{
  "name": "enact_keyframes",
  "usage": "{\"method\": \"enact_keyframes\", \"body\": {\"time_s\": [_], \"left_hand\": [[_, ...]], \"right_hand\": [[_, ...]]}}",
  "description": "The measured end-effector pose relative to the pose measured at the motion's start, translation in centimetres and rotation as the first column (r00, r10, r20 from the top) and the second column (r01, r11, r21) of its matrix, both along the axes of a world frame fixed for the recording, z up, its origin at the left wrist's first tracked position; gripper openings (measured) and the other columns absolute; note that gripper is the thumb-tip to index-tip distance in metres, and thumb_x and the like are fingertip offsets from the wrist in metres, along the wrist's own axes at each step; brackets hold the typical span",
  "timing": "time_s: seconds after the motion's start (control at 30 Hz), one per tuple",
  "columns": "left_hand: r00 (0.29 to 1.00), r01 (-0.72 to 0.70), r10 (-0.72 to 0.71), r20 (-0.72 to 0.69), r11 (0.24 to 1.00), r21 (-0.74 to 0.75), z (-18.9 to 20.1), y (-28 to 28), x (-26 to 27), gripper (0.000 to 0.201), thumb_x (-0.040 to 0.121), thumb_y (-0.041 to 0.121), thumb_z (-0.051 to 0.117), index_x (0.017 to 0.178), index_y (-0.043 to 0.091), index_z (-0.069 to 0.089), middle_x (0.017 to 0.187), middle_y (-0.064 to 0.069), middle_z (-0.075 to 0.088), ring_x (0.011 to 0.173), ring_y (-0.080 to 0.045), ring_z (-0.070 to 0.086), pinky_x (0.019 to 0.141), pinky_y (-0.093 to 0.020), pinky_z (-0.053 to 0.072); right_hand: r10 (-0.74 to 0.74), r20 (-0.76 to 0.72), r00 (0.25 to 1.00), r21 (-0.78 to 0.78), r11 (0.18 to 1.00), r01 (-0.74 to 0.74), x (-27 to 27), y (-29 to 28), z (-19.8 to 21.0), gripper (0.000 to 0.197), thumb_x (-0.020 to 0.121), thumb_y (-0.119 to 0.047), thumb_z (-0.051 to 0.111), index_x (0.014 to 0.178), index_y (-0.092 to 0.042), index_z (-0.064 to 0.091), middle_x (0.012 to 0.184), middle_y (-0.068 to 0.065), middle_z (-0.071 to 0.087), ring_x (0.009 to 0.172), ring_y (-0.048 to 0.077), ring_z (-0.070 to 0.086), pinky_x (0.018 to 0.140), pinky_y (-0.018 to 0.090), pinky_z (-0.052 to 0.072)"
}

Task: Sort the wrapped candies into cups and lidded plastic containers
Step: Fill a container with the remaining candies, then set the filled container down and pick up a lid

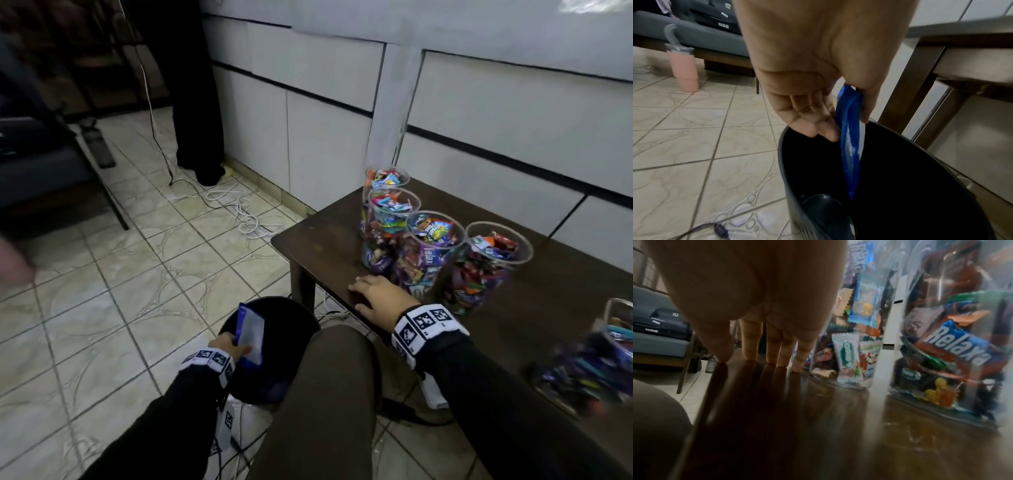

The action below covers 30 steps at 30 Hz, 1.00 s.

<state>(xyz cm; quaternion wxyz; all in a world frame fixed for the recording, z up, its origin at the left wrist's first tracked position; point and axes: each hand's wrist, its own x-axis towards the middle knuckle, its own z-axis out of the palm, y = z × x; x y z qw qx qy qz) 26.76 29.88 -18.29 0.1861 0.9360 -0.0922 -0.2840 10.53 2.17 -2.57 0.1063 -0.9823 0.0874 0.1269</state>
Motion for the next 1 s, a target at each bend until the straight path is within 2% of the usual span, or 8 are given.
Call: {"method": "enact_keyframes", "body": {"time_s": [0.1, 0.2, 0.3, 0.43, 0.6, 0.77, 0.87, 1.0], "left_hand": [[0.998, 0.038, -0.038, -0.047, 0.999, 0.011, -1.2, -0.4, 0.2, 0.032, 0.090, 0.038, 0.066, 0.098, 0.007, 0.064, 0.091, -0.010, 0.066, 0.094, -0.026, 0.067, 0.069, -0.026, 0.042], [0.999, 0.006, -0.006, -0.048, 1.000, -0.010, -1.6, -0.9, 0.1, 0.039, 0.090, 0.043, 0.065, 0.104, 0.007, 0.065, 0.100, -0.013, 0.071, 0.093, -0.027, 0.068, 0.082, -0.031, 0.052], [0.999, -0.023, 0.025, 0.036, 0.998, -0.050, -1.0, -1.5, -0.1, 0.036, 0.093, 0.039, 0.062, 0.115, 0.011, 0.063, 0.112, -0.010, 0.069, 0.101, -0.026, 0.065, 0.086, -0.029, 0.047], [0.987, -0.073, 0.118, 0.106, 0.933, -0.353, 1.7, -2.8, -0.1, 0.023, 0.093, 0.019, 0.065, 0.112, 0.006, 0.065, 0.104, -0.013, 0.071, 0.096, -0.028, 0.066, 0.084, -0.031, 0.048], [0.969, 0.097, 0.099, 0.225, 0.688, -0.719, 9.1, -4.7, -1.2, 0.011, 0.093, 0.007, 0.062, 0.099, 0.015, 0.067, 0.088, -0.006, 0.073, 0.084, -0.023, 0.070, 0.070, -0.014, 0.050], [0.918, 0.378, 0.011, 0.397, 0.283, -0.881, 16.8, -9.3, -5.6, 0.030, 0.095, -0.001, 0.054, 0.100, 0.027, 0.062, 0.089, 0.002, 0.070, 0.076, -0.007, 0.066, 0.073, -0.016, 0.053], [0.897, 0.434, -0.123, 0.424, 0.061, -0.899, 20.9, -13.8, -9.9, 0.016, 0.094, 0.011, 0.061, 0.100, 0.026, 0.063, 0.086, 0.006, 0.072, 0.079, -0.005, 0.068, 0.076, -0.016, 0.054], [0.788, 0.465, -0.436, 0.435, -0.040, -0.884, 24.2, -20.4, -16.8, 0.029, 0.079, 0.035, 0.068, 0.106, 0.026, 0.061, 0.100, 0.009, 0.072, 0.091, -0.006, 0.068, 0.081, -0.018, 0.053]], "right_hand": [[-0.017, 0.014, 1.000, 0.015, 1.000, 0.017, -0.1, 0.1, -0.1, 0.050, 0.098, -0.024, 0.046, 0.146, -0.018, 0.034, 0.155, 0.003, 0.024, 0.141, 0.022, 0.021, 0.112, 0.035, 0.026], [-0.022, 0.013, 1.000, 0.024, 0.999, 0.022, -0.3, 0.1, 0.0, 0.050, 0.099, -0.024, 0.046, 0.146, -0.018, 0.033, 0.155, 0.002, 0.023, 0.141, 0.022, 0.020, 0.113, 0.036, 0.027], [-0.028, 0.012, 1.000, 0.035, 0.999, 0.028, -0.5, 0.3, 0.2, 0.049, 0.099, -0.024, 0.046, 0.146, -0.018, 0.034, 0.155, 0.002, 0.024, 0.141, 0.022, 0.021, 0.112, 0.039, 0.029], [-0.045, 0.012, 0.999, 0.038, 0.998, 0.045, -0.6, 0.5, 0.2, 0.048, 0.097, -0.023, 0.049, 0.144, -0.017, 0.038, 0.153, 0.004, 0.028, 0.140, 0.024, 0.024, 0.111, 0.042, 0.031], [-0.113, 0.064, 0.992, 0.071, 0.992, 0.108, -1.4, 0.4, 1.8, 0.037, 0.093, -0.026, 0.056, 0.128, -0.014, 0.053, 0.131, 0.011, 0.047, 0.121, 0.029, 0.048, 0.100, 0.038, 0.042], [-0.225, 0.327, 0.918, 0.255, 0.956, 0.144, -5.2, -0.1, 6.9, 0.027, 0.091, -0.023, 0.061, 0.115, -0.011, 0.063, 0.114, 0.008, 0.065, 0.105, 0.021, 0.059, 0.088, 0.025, 0.041], [-0.322, 0.517, 0.793, 0.342, 0.927, 0.154, -9.2, -1.0, 11.6, 0.019, 0.089, -0.018, 0.064, 0.105, -0.011, 0.068, 0.101, 0.004, 0.070, 0.089, 0.013, 0.062, 0.076, 0.016, 0.039], [-0.416, 0.642, 0.644, 0.349, 0.907, 0.238, -16.3, -3.0, 16.8, 0.013, 0.089, -0.018, 0.063, 0.100, -0.015, 0.068, 0.093, -0.002, 0.070, 0.079, 0.013, 0.063, 0.076, 0.025, 0.049]]}}
